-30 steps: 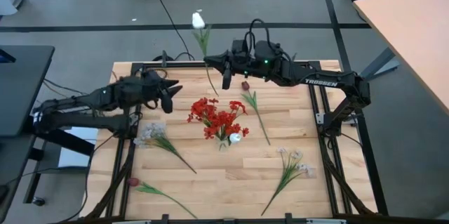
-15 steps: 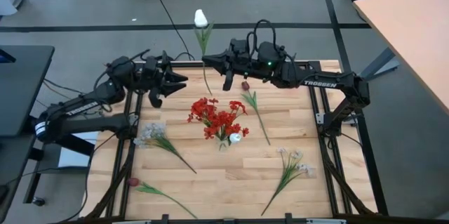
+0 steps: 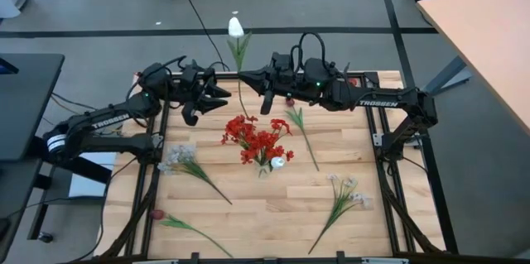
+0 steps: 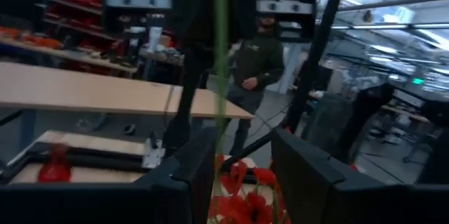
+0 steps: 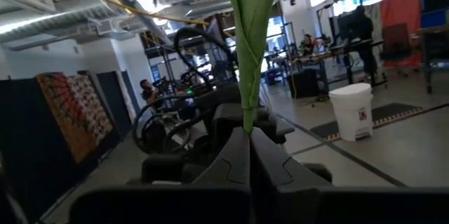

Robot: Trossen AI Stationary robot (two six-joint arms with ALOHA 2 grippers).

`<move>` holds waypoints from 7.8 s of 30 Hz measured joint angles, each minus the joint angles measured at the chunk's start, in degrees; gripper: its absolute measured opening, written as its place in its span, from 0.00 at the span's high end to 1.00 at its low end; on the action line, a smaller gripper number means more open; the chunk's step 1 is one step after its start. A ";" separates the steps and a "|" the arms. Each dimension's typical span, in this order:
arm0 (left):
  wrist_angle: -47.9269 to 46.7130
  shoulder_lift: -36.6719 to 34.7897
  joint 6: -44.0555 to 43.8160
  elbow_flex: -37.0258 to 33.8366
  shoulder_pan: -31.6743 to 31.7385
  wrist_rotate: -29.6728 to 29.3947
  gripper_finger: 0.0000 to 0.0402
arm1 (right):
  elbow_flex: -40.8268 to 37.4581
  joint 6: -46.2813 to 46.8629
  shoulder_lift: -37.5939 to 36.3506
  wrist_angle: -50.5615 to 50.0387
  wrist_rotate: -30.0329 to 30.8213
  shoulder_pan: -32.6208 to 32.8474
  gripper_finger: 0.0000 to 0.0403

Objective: Sort flowers into vase by color
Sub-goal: Put the white flower into the transparent vase

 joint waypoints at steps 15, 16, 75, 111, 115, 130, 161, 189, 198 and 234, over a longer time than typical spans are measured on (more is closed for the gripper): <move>5.96 4.39 -3.77 0.00 -0.53 5.10 0.64 | 0.02 0.07 2.90 0.78 2.01 1.09 0.99; 5.96 4.39 -3.24 0.00 -0.59 5.10 0.64 | 0.02 0.10 3.11 0.77 2.03 1.09 0.99; 10.52 7.06 3.58 0.00 -1.09 -9.20 0.97 | 0.02 -2.72 2.82 -2.59 -2.28 -1.41 0.94; -24.37 -5.57 5.61 0.00 6.37 -11.49 0.59 | -24.69 -0.69 -18.38 -2.67 11.32 1.05 0.97; -27.97 -7.01 5.72 0.00 5.09 -15.60 0.59 | -40.16 -0.31 -24.25 23.71 8.20 3.30 0.97; -30.27 -6.93 0.29 0.00 -0.24 -23.89 0.59 | -48.05 -4.35 -34.77 45.82 -9.54 8.45 0.97; -32.00 -6.91 0.49 0.00 -1.43 -24.98 0.59 | -17.90 -26.77 -15.92 6.81 -2.72 20.68 0.97; -37.28 -6.89 1.57 0.00 -8.59 -26.09 0.59 | -29.92 -20.41 -8.52 19.92 3.39 19.76 0.97; -37.80 -6.91 1.56 0.00 -8.61 -26.09 0.59 | -33.10 -19.80 -8.57 21.13 4.76 19.76 0.96; -38.25 -6.92 1.53 0.00 -8.61 -28.20 0.59 | -34.80 -10.08 -8.94 11.35 5.04 18.21 0.83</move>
